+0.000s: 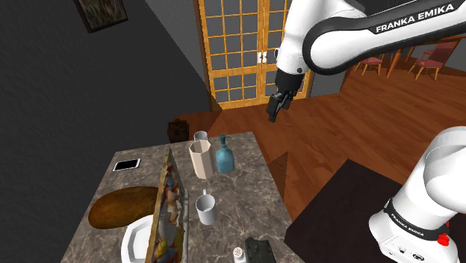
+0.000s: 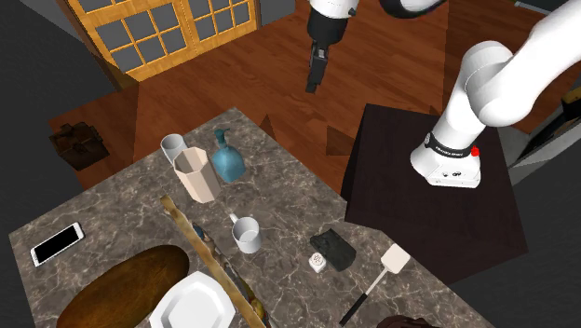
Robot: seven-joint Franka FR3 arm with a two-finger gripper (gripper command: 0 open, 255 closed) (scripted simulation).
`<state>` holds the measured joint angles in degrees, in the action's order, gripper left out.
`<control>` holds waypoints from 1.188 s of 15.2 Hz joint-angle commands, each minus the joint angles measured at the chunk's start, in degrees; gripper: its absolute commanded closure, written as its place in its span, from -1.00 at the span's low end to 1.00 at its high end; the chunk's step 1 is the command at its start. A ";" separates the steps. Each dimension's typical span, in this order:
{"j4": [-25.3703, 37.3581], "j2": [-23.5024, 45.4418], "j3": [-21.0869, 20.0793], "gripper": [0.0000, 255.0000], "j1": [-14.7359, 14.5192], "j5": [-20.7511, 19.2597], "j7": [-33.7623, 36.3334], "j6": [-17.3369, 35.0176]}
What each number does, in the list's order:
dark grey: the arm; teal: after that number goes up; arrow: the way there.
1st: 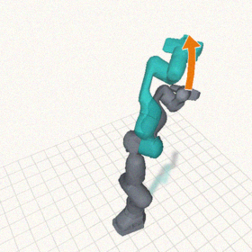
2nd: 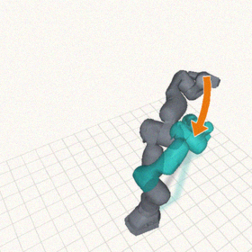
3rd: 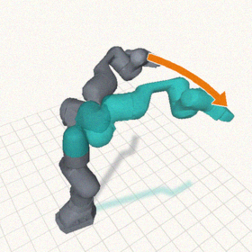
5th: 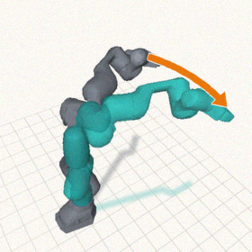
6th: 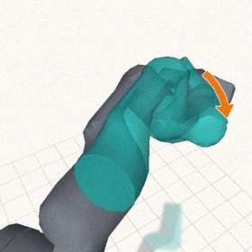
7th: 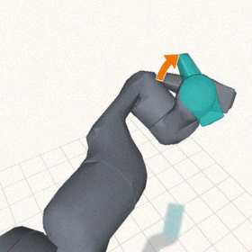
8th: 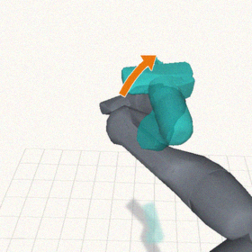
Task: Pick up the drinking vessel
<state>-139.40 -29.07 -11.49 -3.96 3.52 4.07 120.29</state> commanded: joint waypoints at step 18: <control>12.37 37.44 -12.39 -1.00 -4.17 -14.42 20.23 19.98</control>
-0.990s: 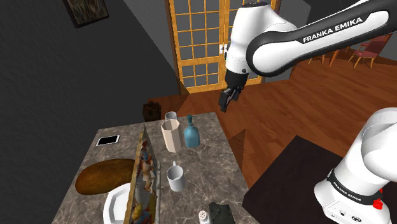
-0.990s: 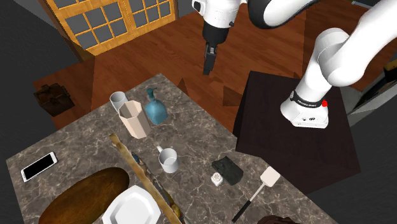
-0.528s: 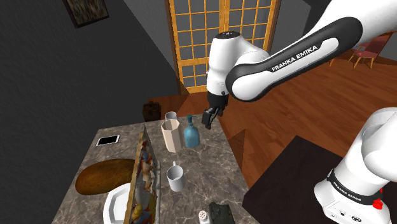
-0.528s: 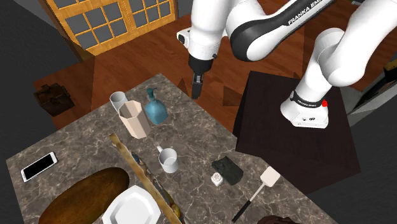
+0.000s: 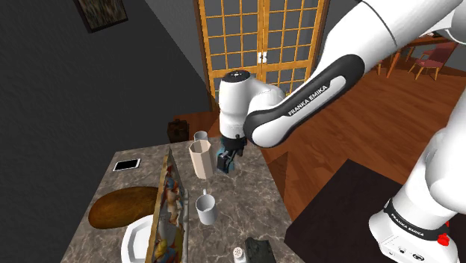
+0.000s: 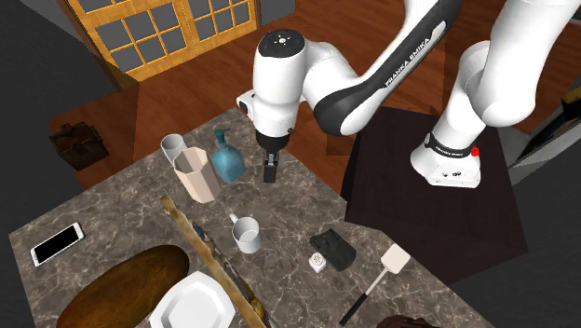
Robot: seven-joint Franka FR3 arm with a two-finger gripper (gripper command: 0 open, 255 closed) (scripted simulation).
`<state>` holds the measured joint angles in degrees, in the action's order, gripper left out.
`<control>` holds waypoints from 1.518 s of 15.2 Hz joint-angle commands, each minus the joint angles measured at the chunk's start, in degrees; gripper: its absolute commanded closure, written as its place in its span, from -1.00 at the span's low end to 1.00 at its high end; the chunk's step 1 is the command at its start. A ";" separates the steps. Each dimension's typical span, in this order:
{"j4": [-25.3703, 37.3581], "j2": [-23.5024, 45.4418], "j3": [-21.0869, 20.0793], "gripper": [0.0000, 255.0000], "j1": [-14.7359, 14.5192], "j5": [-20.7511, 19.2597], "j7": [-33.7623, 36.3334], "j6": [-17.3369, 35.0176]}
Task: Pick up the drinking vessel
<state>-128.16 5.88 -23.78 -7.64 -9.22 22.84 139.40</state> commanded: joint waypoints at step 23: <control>31.01 40.81 6.20 -1.00 -16.88 -17.21 13.88 3.89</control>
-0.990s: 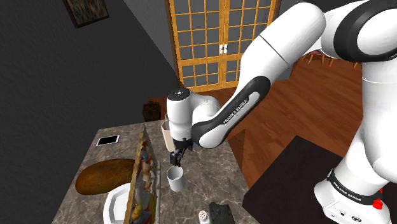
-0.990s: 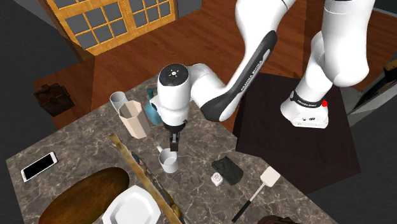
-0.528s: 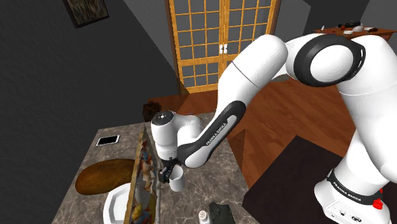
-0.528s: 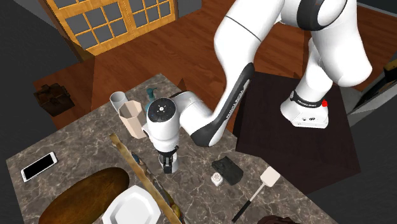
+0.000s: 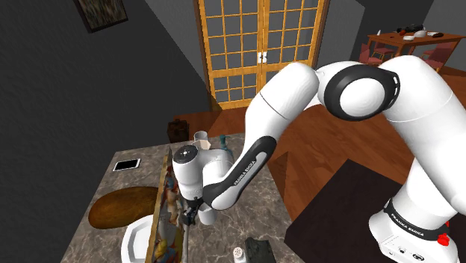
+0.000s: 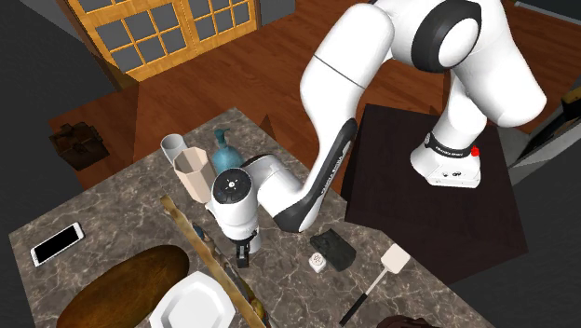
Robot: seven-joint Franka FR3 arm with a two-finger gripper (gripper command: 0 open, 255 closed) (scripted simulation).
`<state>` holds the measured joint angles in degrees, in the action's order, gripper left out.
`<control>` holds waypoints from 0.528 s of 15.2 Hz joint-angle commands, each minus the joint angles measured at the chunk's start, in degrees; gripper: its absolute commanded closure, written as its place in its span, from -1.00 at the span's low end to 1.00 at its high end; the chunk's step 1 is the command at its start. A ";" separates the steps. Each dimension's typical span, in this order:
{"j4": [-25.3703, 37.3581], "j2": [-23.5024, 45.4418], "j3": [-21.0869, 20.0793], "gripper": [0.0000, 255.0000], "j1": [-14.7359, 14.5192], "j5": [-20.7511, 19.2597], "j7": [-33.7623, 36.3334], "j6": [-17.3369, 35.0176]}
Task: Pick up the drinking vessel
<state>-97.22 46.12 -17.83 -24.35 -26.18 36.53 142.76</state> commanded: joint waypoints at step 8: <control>0.79 1.71 0.59 1.00 -0.47 -0.51 0.34 0.96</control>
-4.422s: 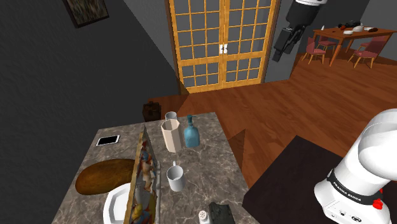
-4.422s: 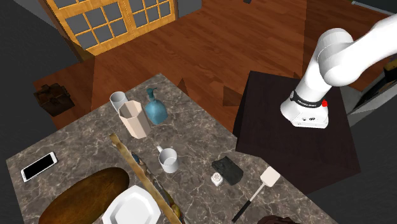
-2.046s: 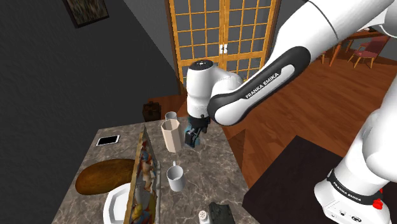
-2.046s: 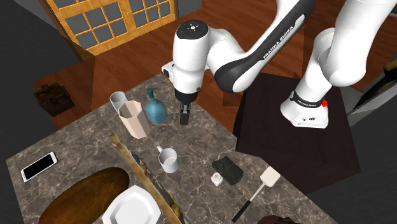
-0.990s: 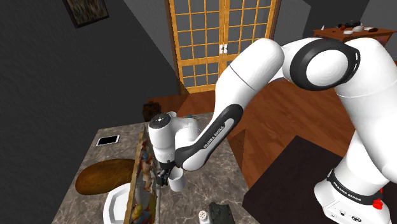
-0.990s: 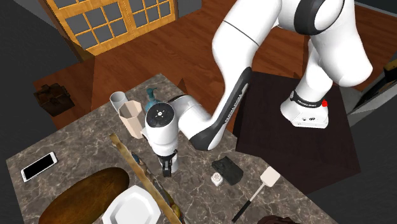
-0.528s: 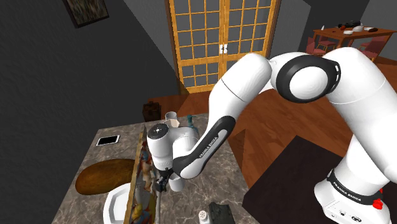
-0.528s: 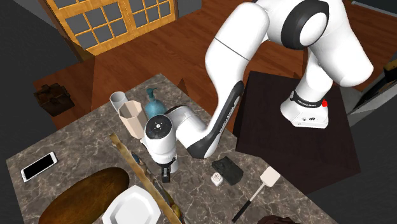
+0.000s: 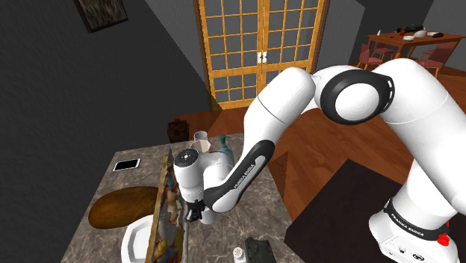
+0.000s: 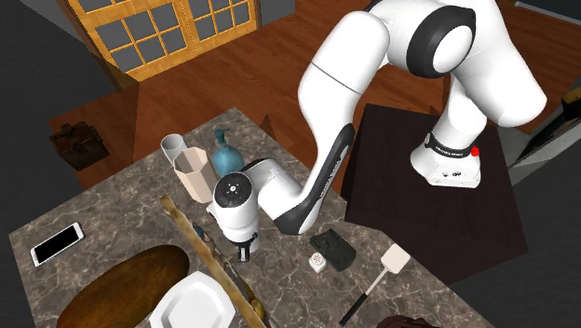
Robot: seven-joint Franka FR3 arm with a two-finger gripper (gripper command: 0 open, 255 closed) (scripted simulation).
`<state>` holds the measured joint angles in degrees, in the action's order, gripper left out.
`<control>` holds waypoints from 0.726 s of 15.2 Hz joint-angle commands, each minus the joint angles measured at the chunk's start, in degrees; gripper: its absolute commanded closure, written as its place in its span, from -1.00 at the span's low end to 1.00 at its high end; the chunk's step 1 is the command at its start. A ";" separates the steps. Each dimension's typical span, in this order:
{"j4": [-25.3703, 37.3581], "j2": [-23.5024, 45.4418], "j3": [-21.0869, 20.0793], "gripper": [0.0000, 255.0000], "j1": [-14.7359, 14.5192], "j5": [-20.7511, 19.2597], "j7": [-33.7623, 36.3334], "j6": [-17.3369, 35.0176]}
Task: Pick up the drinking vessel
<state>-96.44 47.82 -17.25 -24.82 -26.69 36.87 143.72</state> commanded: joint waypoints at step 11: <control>-1.64 -3.80 -1.33 1.00 1.02 1.16 -0.78 -2.21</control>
<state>-97.59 44.78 -18.35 -24.06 -25.72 36.26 141.80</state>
